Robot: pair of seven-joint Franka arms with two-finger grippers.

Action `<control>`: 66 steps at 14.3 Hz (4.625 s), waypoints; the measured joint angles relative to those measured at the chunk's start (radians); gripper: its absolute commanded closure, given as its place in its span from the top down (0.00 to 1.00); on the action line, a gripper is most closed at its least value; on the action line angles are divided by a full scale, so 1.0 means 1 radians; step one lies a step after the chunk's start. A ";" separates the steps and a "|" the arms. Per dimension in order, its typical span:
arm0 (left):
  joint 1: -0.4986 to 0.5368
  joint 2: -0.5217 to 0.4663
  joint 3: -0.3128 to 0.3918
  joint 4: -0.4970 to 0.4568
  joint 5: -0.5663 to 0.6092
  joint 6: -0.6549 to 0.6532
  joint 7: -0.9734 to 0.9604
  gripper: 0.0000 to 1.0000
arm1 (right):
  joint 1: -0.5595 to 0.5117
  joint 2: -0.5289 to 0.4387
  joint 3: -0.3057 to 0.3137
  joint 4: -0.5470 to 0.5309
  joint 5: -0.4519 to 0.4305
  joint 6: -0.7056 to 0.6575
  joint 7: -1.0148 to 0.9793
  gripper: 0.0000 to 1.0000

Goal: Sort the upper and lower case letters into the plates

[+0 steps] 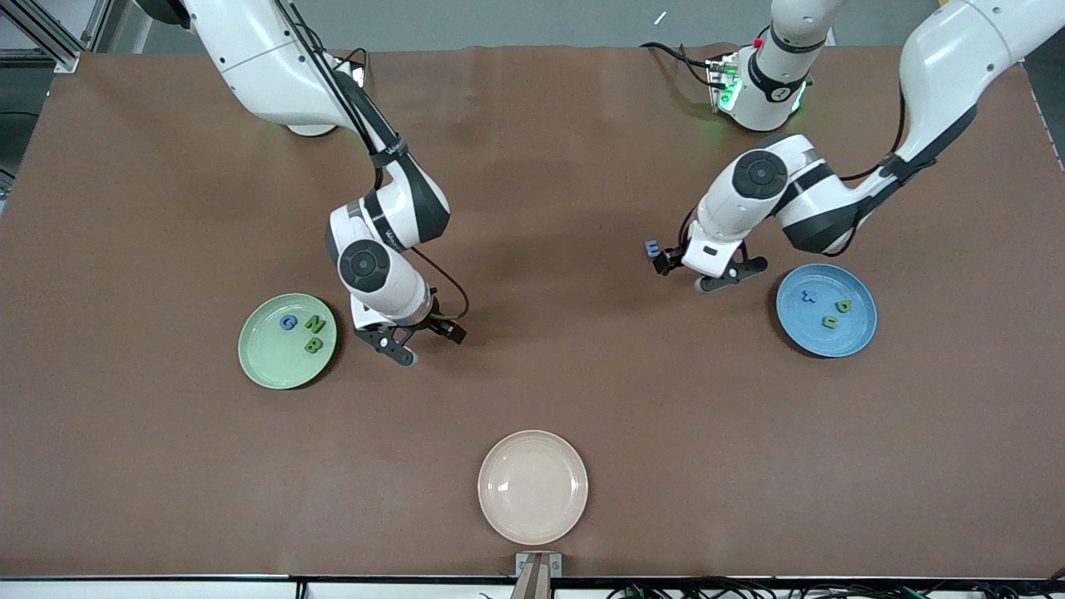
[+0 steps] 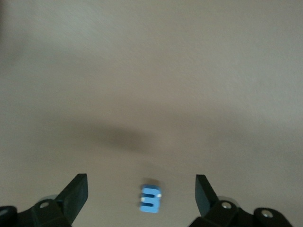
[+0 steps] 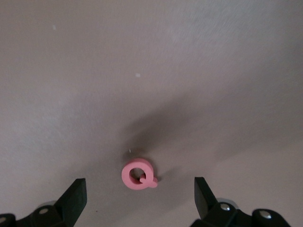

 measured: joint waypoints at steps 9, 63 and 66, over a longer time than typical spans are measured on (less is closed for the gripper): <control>-0.243 0.000 0.193 0.033 0.000 0.067 -0.062 0.89 | 0.037 0.050 -0.005 -0.010 -0.005 0.087 0.000 0.70; 0.274 -0.063 0.223 0.092 0.062 0.029 0.858 0.01 | -0.441 -0.142 -0.191 0.408 -0.117 -0.945 -0.921 1.00; 0.252 -0.034 0.261 0.109 0.075 0.029 0.861 0.01 | -0.450 -0.221 -0.194 0.415 -0.127 -0.984 -0.925 1.00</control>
